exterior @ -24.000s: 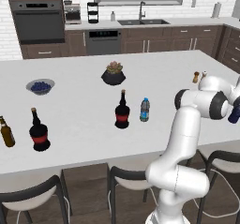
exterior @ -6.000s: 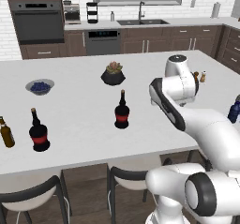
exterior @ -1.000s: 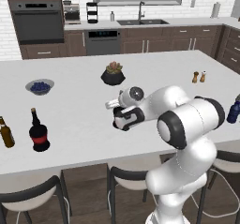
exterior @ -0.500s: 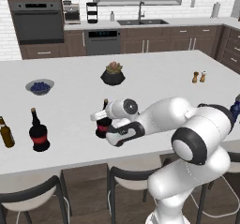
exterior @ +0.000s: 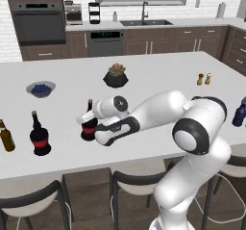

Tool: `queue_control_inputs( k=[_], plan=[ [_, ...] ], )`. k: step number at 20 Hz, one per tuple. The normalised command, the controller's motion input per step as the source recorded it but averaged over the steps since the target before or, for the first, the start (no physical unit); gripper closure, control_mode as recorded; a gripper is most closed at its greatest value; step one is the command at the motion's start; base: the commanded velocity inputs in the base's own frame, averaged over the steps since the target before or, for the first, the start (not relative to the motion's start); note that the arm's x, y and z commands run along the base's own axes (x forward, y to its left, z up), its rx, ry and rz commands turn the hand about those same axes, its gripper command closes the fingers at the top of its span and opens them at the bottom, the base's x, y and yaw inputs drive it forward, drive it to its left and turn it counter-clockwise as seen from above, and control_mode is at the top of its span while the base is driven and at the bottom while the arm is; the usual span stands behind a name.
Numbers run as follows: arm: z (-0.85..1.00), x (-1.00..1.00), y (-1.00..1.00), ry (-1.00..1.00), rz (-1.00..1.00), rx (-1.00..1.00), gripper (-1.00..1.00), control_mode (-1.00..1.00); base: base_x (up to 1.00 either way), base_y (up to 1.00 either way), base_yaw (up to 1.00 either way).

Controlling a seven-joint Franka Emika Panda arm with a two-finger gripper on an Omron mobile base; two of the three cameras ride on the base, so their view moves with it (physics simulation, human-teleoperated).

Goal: Move the plastic bottles in the middle to the plastics group, and the glass bottles in the middle to the glass group.

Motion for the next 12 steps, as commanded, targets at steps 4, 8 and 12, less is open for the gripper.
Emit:
queue_control_inputs(
  k=[4, 8, 12],
  plan=[
    [-0.12, 0.00, 0.83, -0.03, 0.11, 0.00, 1.00, -1.00, 0.00, 0.00, 0.00],
    [-0.12, 0.00, 0.66, -0.03, 0.11, 0.00, 1.00, -1.00, 0.00, 0.00, 0.00],
    [-0.06, 0.05, 0.49, 0.00, 0.04, 0.01, 1.00, -1.00, 0.00, 0.00, 0.00]
  ],
)
